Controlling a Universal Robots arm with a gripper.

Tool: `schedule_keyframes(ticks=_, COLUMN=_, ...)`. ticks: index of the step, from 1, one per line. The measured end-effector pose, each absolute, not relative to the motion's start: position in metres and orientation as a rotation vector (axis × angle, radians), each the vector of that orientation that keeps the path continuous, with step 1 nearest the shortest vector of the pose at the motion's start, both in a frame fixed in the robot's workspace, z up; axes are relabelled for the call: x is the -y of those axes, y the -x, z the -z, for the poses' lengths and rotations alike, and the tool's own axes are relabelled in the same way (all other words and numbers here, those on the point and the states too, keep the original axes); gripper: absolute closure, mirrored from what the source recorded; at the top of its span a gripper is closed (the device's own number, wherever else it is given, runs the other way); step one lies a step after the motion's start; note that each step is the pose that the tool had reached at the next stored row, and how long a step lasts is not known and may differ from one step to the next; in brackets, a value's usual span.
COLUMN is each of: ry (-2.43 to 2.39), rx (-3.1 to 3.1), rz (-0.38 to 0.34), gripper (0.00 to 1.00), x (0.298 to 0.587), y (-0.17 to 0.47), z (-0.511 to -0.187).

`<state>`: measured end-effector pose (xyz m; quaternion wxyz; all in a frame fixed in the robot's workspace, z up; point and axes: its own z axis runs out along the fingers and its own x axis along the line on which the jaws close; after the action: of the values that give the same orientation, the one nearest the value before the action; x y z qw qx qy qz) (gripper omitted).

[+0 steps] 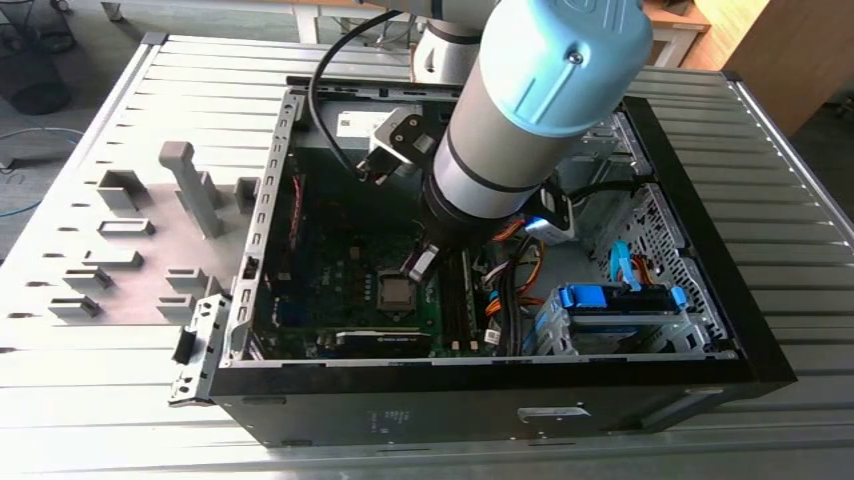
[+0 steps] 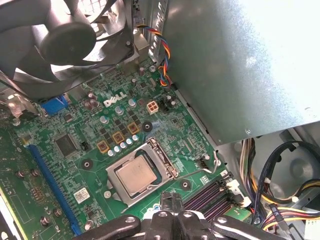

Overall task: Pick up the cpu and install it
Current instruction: 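Close the cpu cover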

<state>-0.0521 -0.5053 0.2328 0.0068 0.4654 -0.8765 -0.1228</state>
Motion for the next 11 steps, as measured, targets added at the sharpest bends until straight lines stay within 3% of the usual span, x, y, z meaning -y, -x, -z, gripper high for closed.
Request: schedule_keyframes(ticks=11, ry=-1.455, rx=2.741, rz=0.38, gripper=0.89, x=0.4991, y=0.0527, z=-0.2319)
